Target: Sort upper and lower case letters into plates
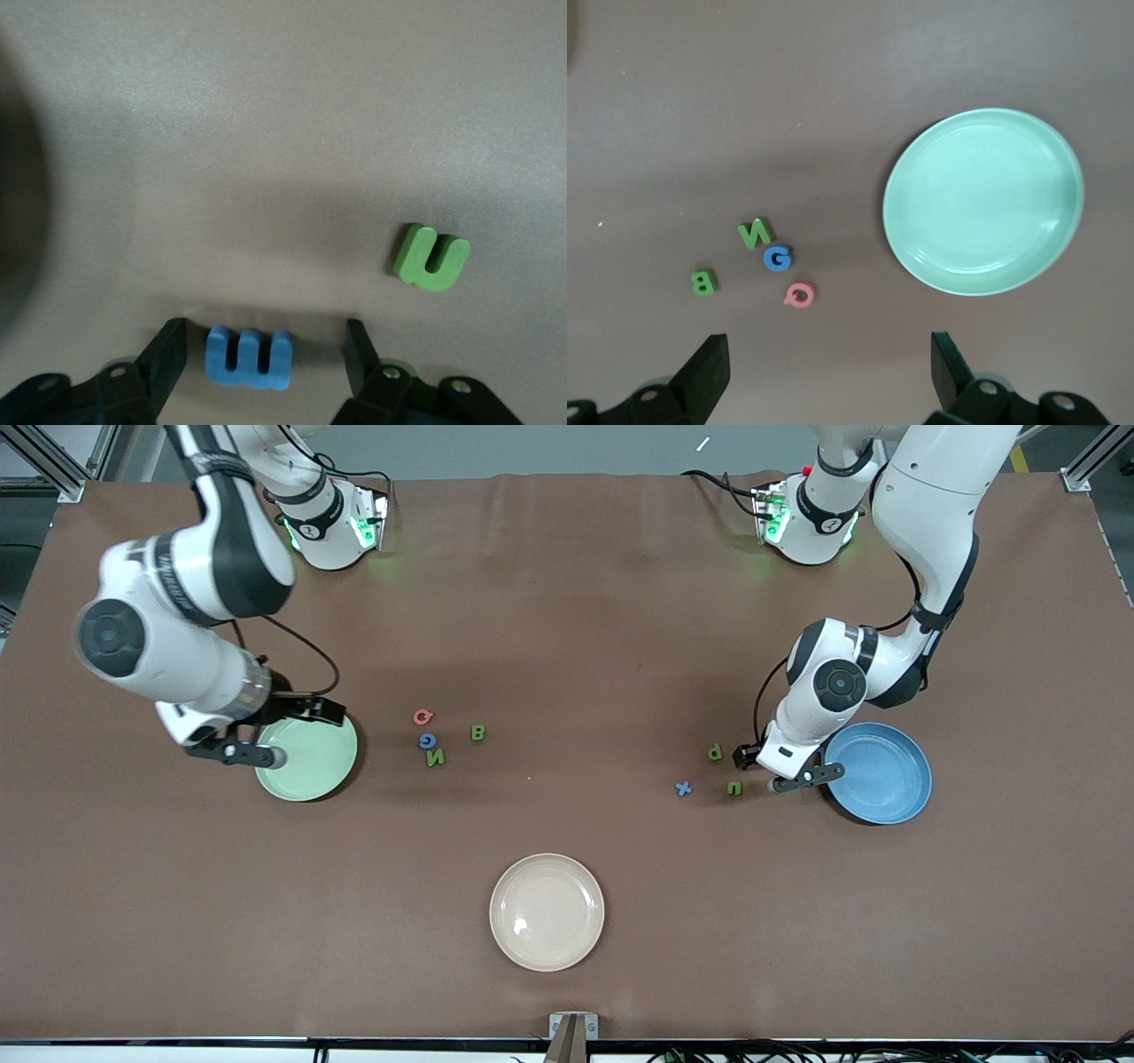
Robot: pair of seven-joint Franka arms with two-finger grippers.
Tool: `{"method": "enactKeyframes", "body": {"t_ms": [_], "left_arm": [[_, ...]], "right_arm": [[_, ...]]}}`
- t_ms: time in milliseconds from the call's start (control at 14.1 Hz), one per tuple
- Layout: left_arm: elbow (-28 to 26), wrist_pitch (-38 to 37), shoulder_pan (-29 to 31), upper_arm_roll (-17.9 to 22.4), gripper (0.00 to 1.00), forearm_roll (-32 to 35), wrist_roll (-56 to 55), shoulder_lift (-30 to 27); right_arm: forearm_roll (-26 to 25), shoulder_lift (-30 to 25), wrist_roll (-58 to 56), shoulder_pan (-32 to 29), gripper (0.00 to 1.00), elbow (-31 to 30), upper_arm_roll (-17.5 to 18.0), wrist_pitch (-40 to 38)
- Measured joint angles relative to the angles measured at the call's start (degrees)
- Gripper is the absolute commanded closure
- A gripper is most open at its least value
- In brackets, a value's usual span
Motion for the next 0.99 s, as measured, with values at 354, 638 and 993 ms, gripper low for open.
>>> {"method": "enactKeyframes", "body": {"t_ms": [354, 638, 993], "left_arm": [[0.0, 0.3, 0.0, 0.0, 0.57, 0.0, 0.0, -0.3], [0.0, 0.3, 0.0, 0.0, 0.74, 0.0, 0.0, -0.8], [0.1, -2.8, 0.4, 0.0, 0.79, 1.7, 0.6, -1.5]], "right_arm": [[0.0, -0.6, 5.5, 7.0, 0.00, -16.2, 0.0, 22.7], [0.0, 3.0, 8.3, 10.2, 0.00, -21.0, 0.0, 32.7], [0.0, 10.8, 9.5, 12.6, 0.04, -22.0, 0.0, 41.7]]}}
